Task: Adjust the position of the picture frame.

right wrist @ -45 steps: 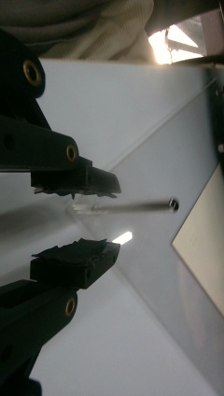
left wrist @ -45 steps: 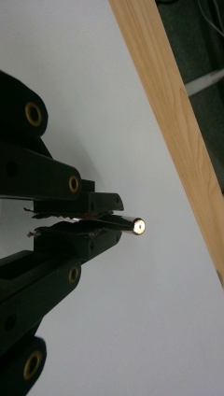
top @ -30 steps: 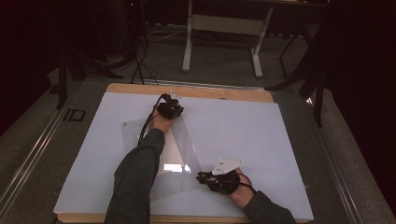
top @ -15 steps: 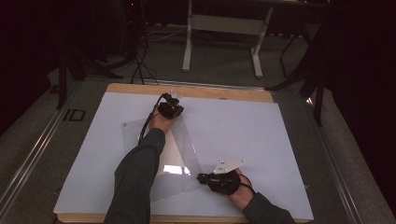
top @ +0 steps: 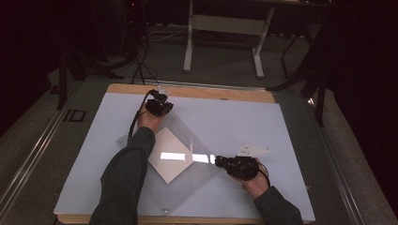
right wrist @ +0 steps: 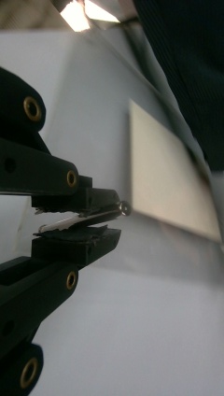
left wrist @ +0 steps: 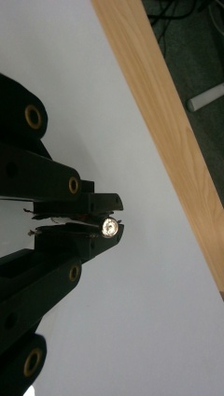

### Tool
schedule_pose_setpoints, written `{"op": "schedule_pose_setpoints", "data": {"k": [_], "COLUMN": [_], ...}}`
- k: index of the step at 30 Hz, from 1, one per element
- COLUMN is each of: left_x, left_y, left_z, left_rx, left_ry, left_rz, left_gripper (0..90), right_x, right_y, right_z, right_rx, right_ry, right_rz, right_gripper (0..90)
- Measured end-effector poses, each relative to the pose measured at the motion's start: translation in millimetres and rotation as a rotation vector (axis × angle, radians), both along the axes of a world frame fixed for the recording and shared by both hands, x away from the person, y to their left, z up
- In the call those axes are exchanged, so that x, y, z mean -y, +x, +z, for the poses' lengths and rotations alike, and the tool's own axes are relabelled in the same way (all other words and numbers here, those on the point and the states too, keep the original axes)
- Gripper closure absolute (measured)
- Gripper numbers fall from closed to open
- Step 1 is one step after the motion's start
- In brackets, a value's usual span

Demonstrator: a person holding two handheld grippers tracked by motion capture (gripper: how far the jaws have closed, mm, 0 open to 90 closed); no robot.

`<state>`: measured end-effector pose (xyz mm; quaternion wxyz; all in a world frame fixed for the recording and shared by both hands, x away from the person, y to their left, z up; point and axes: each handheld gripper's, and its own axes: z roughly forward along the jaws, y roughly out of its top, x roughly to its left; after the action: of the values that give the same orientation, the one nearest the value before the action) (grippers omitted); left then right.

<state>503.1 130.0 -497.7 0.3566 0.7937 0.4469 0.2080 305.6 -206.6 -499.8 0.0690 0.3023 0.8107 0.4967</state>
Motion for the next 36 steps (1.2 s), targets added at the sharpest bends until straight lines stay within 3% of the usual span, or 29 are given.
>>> {"op": "schedule_pose_setpoints", "data": {"k": [4, 8, 13, 15, 16, 22, 27, 30, 36], "left_x": [-20.0, -28.9, -43.3, -47.4, -48.9, -53.7, -54.8, -53.6, -50.0], "left_y": [-11.5, -19.5, -37.1, -43.1, -45.6, -57.3, -59.0, -57.7, -51.5], "left_z": [5.8, 5.0, 3.3, 3.0, 2.6, -1.0, -5.3, -7.4, -12.7], "left_rx": [-0.003, -0.018, -0.048, -0.053, -0.06, -0.065, -0.065, -0.066, -0.074], "left_ry": [-0.039, -0.047, -0.031, -0.036, -0.029, -0.019, -0.016, -0.001, -0.008], "left_rz": [0.017, 0.011, -0.022, -0.027, -0.032, -0.029, -0.019, -0.014, 0.001], "left_gripper": [84.9, 85.1, 85.2, 85.2, 85.2, 85.2, 85.0, 85.0, 84.9], "right_x": [14.1, 23.6, 36.0, 36.8, 38.2, 40.6, 36.6, 35.4, 35.6], "right_y": [18.2, 34.7, 70.3, 75.0, 86.8, 121.0, 133.5, 142.7, 147.9], "right_z": [10.2, 16.8, 17.3, 16.7, 14.9, 8.0, 5.6, -1.2, -7.2], "right_rx": [0.022, 0.031, 0.005, 0.003, -0.005, -0.05, -0.053, -0.078, -0.096], "right_ry": [0.006, 0.006, 0.007, 0.005, 0.002, 0.023, 0.011, 0.004, -0.004], "right_rz": [-0.064, -0.112, -0.168, -0.172, -0.19, -0.219, -0.238, -0.251, -0.276], "right_gripper": [80.6, 80.6, 80.7, 80.6, 80.6, 79.6, 79.4, 79.5, 79.9]}}
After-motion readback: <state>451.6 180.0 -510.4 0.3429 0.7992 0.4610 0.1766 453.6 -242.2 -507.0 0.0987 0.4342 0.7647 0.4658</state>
